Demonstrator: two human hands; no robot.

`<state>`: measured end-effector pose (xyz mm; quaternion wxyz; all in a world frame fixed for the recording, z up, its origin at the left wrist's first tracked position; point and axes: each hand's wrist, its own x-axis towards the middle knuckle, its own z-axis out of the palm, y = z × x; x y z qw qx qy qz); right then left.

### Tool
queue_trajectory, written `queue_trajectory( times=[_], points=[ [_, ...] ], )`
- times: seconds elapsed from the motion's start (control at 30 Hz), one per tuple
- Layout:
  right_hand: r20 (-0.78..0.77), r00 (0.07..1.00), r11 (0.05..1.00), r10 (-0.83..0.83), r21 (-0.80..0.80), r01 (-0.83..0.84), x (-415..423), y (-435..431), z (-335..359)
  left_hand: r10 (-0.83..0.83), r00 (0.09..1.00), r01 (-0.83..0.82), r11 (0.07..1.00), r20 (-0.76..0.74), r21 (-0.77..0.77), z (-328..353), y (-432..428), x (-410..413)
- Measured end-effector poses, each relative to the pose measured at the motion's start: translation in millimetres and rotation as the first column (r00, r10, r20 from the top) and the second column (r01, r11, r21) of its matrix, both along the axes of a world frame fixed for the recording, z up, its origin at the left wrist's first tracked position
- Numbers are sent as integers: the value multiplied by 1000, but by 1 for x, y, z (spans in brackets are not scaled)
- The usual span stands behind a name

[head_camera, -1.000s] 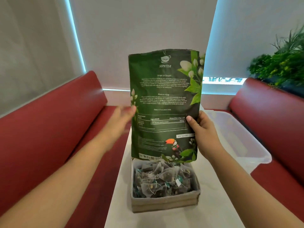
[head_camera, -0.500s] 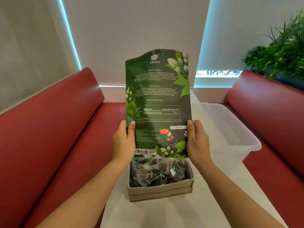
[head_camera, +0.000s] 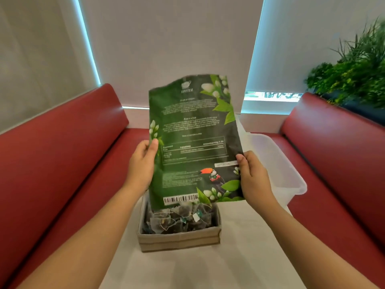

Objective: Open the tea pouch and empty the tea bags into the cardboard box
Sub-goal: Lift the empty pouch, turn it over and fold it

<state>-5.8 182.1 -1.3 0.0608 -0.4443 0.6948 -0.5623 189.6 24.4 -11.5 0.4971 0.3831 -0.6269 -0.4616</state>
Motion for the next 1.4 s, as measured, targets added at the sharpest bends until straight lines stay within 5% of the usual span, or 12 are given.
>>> queue_trajectory(
  times=[0.23, 0.37, 0.6, 0.7, 0.8, 0.9, 1.07, 1.23, 1.33, 1.4],
  points=[
    [162, 982, 995, 98, -37, -93, -14, 9, 21, 178, 982, -164, 965, 54, -203, 23, 19, -9],
    [110, 992, 994, 66, -99, -55, -25, 3, 31, 191, 975, -160, 956, 110, -246, 16, 33, -14],
    [211, 969, 980, 128, -175, -91, -32, 16, 32, 135, 978, -134, 991, 159, -22, 8, 32, -18],
    [160, 981, 959, 108, -277, -61, -25, 26, 46, 196, 955, -186, 980, 223, -67, 23, 54, -23],
    [72, 979, 942, 191, -292, -163, 2, 33, 60, -172, 982, 166, 983, 73, 82, 53, 108, -42],
    [-70, 911, 894, 407, -172, -413, 28, 37, 65, -428, 899, 439, 881, -97, 179, 69, 141, -58],
    [-95, 785, 785, 612, -47, -617, 23, 34, 58, -205, 963, 230, 963, -178, 140, 72, 142, -61],
    [-112, 932, 927, 344, -116, -356, -21, 29, 38, -2, 995, 13, 994, -100, 107, 68, 120, -35],
    [57, 930, 931, 363, -62, -359, -42, 28, 34, -31, 986, 44, 996, -166, 73, 79, 118, -24],
    [188, 847, 868, 497, -116, -483, -49, 29, 37, -78, 981, 91, 994, -180, 68, 86, 119, -21]
  ],
)
